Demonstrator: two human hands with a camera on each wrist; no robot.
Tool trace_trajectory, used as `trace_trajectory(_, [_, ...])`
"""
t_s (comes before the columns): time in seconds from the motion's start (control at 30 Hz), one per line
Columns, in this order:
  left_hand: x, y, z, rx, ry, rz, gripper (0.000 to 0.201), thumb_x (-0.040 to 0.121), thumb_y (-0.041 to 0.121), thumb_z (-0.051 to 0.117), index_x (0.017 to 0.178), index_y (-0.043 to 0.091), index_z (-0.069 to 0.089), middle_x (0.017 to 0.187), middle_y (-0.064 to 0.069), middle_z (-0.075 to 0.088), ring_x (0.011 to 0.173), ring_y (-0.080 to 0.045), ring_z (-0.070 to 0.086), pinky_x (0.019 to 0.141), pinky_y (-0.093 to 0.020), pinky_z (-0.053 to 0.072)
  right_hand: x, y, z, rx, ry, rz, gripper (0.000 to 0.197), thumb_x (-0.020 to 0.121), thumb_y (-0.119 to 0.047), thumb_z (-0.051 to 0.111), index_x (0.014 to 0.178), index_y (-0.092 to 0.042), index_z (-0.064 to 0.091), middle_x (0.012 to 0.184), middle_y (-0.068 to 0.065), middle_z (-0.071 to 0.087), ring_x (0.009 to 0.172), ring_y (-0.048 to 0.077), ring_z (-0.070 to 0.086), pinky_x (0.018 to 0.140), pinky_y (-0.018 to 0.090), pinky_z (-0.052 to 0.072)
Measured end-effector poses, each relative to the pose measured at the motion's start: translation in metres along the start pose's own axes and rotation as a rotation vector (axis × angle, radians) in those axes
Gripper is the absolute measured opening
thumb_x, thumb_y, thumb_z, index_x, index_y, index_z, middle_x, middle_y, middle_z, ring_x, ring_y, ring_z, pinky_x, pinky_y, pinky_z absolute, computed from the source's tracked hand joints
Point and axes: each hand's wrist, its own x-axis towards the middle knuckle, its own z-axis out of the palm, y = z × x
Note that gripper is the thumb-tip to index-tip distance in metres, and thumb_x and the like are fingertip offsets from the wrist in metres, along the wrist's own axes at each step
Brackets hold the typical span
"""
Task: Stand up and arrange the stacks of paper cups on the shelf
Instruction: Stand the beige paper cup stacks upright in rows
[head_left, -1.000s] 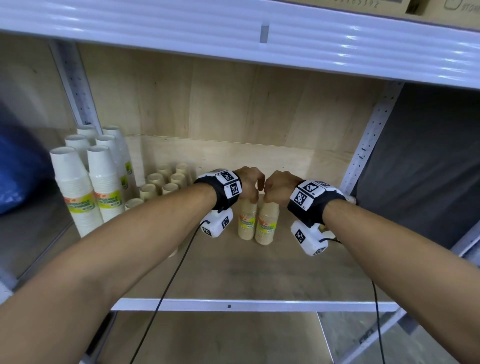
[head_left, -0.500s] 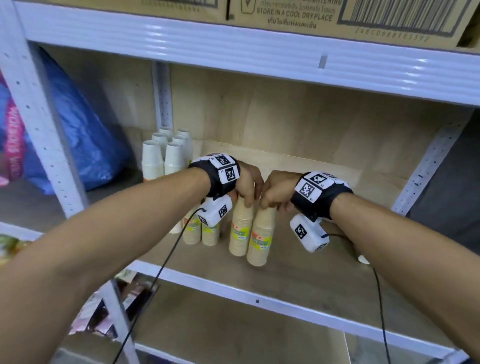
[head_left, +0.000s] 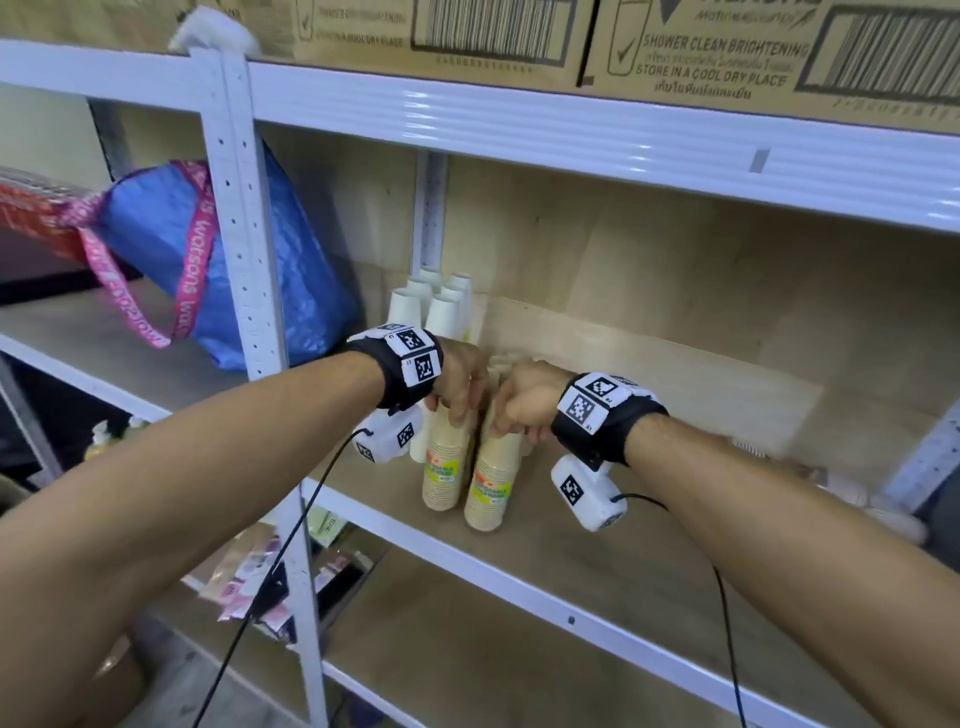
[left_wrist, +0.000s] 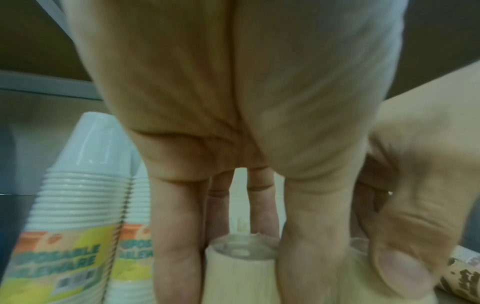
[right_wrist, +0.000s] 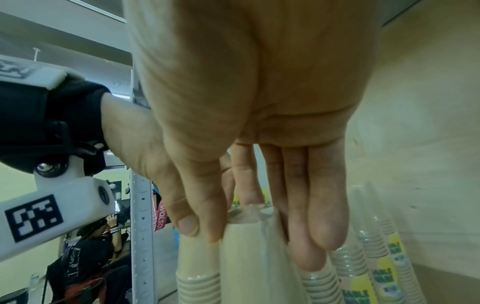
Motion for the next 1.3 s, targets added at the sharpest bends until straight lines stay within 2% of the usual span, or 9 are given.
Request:
trace_trajectory(0.13, [-0.002,-0.011,0.005,-0.003,0.026,-0.027,0.028,0.070,0.012,0.082,0.093,0.017,0.067,0.104,-0.012,0.068,0.093,-0.030,0.070,0.080,-0.043,0.060,0.004,-0.007,0.005,-0.029,0.040,-0.031,0.024,0.078,-0.020,0.077,0.095,-0.003,0.075,0.070,0.003,0.064,0.054,0.013,0.057,0.063,0.032,0.056])
trace_trajectory(0.27, [0.001,-0.017,0.013,-0.017,0.048,-0.022,0.031,0.073,0.011,0.081,0.101,0.013,0.067,0.099,-0.006,0.066,0.083,-0.026,0.067,0.074,-0.036,0.059,0.009,-0.007,0.011,-0.032,0.071,-0.026,0.026,0.078,-0.022,0.078,0.096,-0.004,0.075,0.065,0.000,0.059,0.054,0.011,0.054,0.056,0.026,0.050])
trace_trajectory(0.47, [0.004,-0.021,0.019,-0.035,0.069,-0.007,0.032,0.074,0.010,0.080,0.103,0.011,0.066,0.108,-0.009,0.065,0.096,-0.030,0.067,0.072,-0.033,0.059,0.014,-0.007,0.016,-0.025,0.086,-0.013,0.028,0.077,-0.026,0.079,0.096,-0.007,0.074,0.064,0.002,0.061,0.057,0.015,0.058,0.057,0.026,0.050])
trace_trajectory(0.67, [0.006,-0.020,0.013,-0.027,0.094,-0.002,0.029,0.075,0.015,0.078,0.102,0.015,0.068,0.097,-0.008,0.067,0.074,-0.021,0.063,0.064,-0.029,0.054,0.014,-0.007,0.009,-0.054,0.102,-0.025,0.032,0.081,-0.029,0.076,0.099,-0.004,0.070,0.064,-0.006,0.051,0.065,0.016,0.055,0.050,0.021,0.040])
trace_trajectory(0.83, [0.007,-0.016,-0.001,-0.025,0.132,-0.010,0.030,0.069,0.012,0.073,0.096,0.023,0.068,0.098,-0.004,0.071,0.075,-0.020,0.064,0.062,-0.027,0.053,0.018,-0.005,0.000,-0.037,0.127,0.015,0.032,0.074,-0.026,0.078,0.096,-0.005,0.072,0.071,0.002,0.060,0.063,0.017,0.057,0.057,0.026,0.045])
trace_trajectory(0.9, [0.010,-0.010,-0.010,-0.027,0.161,0.013,0.024,0.077,0.015,0.072,0.100,0.021,0.068,0.091,-0.002,0.069,0.073,-0.018,0.062,0.058,-0.023,0.050,0.018,-0.002,-0.007,-0.036,0.152,0.019,0.027,0.075,-0.025,0.078,0.094,-0.007,0.072,0.067,-0.001,0.058,0.060,0.015,0.056,0.055,0.022,0.043])
trace_trajectory(1.07, [0.022,0.015,-0.030,-0.026,0.244,0.089,0.016,0.079,0.019,0.067,0.093,0.028,0.069,0.087,0.002,0.070,0.083,-0.022,0.069,0.074,-0.036,0.061,0.014,0.020,-0.026,-0.022,0.225,0.073,0.025,0.077,-0.028,0.078,0.095,-0.012,0.072,0.085,0.004,0.068,0.080,0.024,0.069,0.067,0.031,0.055])
trace_trajectory(1.17, [0.033,0.039,-0.037,-0.035,0.258,0.149,0.016,0.080,0.014,0.065,0.092,0.024,0.070,0.079,0.001,0.068,0.070,-0.020,0.066,0.062,-0.030,0.056,0.009,0.044,-0.037,-0.002,0.259,0.141,0.020,0.080,-0.021,0.075,0.096,-0.010,0.072,0.079,0.004,0.065,0.079,0.025,0.069,0.063,0.028,0.052])
trace_trajectory(1.3, [0.054,0.074,-0.037,-0.038,0.261,0.231,0.014,0.086,0.025,0.071,0.098,0.020,0.066,0.074,0.000,0.062,0.053,-0.014,0.053,0.050,-0.022,0.044,-0.003,0.087,-0.049,0.005,0.296,0.256,0.019,0.081,-0.016,0.070,0.097,-0.004,0.072,0.088,0.012,0.072,0.082,0.028,0.072,0.067,0.032,0.056])
